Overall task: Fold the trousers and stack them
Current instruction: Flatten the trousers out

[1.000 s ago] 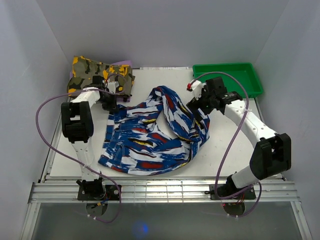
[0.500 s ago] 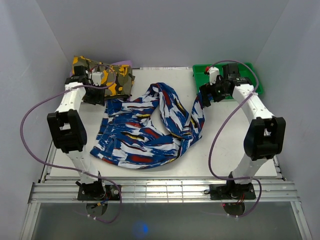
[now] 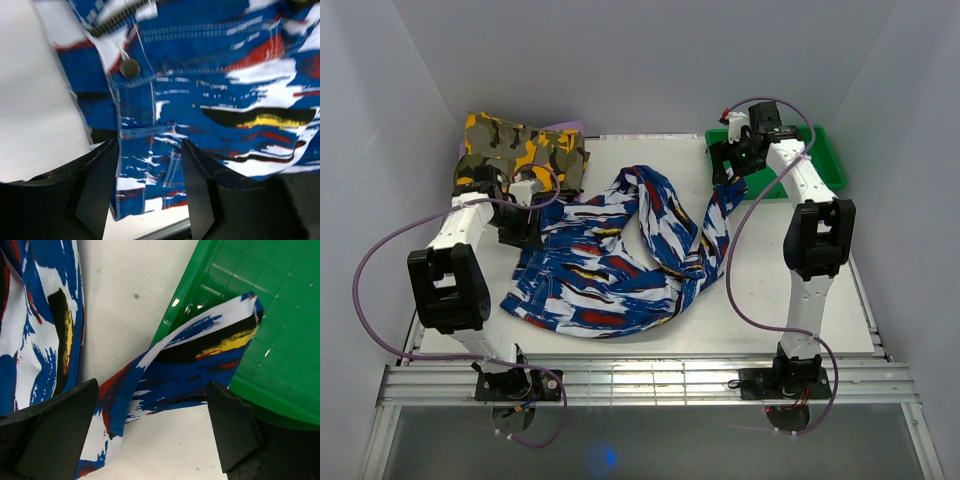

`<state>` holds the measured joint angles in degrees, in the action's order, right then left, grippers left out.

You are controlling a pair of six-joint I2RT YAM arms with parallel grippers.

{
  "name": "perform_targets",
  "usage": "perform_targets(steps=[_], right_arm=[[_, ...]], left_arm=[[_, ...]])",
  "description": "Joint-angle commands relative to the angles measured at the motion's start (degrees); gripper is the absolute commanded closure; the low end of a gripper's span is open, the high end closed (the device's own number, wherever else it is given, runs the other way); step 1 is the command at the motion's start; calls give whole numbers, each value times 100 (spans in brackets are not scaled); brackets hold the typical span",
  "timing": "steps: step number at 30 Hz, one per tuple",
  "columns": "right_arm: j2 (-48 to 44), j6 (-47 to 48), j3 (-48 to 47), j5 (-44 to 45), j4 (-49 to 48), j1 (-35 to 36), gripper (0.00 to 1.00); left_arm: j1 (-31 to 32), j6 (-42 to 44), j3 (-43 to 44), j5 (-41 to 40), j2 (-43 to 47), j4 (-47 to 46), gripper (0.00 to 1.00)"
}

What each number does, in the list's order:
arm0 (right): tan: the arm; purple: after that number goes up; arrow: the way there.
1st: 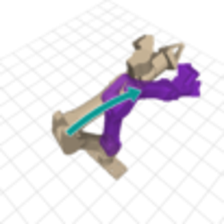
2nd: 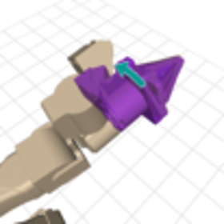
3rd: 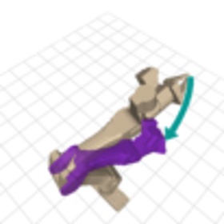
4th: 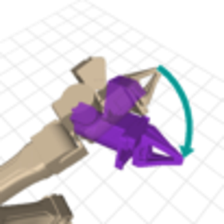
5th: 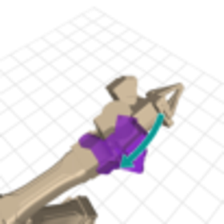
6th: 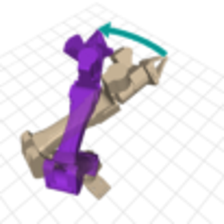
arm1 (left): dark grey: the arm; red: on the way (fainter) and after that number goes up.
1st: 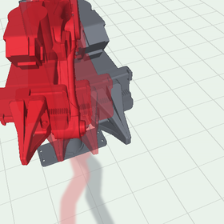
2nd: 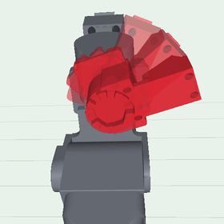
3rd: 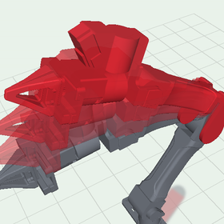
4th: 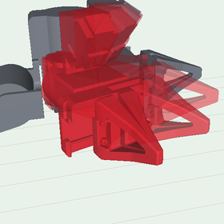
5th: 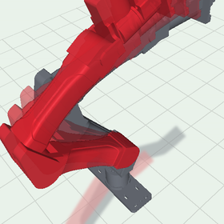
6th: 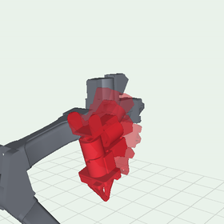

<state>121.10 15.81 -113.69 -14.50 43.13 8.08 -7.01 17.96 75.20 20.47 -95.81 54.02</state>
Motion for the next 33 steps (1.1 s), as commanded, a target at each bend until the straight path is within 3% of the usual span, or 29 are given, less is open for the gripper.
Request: perform_targets(steps=[1,8,11,12,15,16,19,22,27,30,33], right_arm=[[115,-184,66,175,151,124,8],[555,-263,-110,-61,362,106,33],[634,-272,-320,-359,441,89,53],[643,-237,-425,-473,494,71,66],[564,-132,-899,-861,853,-34,92],[486,8,-1066,-1175,985,-139,92],[-155,473,-954,-2043,1346,-411,92],[-1112,1323,-279,-2504,1574,-990,92],[-2466,3215,1361,-2156,2688,-1492,92],[-3240,4173,2871,-1645,2692,-1914,92],[-3768,4691,3965,-872,2086,-2406,89]], left_arm=[[15,6,-364,370,378,-32,37],[15,-231,-1147,194,520,-278,37],[15,-310,-1209,19,414,-339,37],[15,-319,-1262,-25,362,-357,37],[6,-371,-1350,-192,72,-410,48],[-3,-398,-1420,-245,-85,-418,59],[-29,-468,-1490,-499,-349,-480,75],[-230,-503,-1430,-772,-596,-524,99],[-722,-512,-1218,-1079,-1036,-506,100],[-872,-521,-1087,-1203,-1211,-489,100],[-996,-530,-981,-1326,-1334,-489,100]])
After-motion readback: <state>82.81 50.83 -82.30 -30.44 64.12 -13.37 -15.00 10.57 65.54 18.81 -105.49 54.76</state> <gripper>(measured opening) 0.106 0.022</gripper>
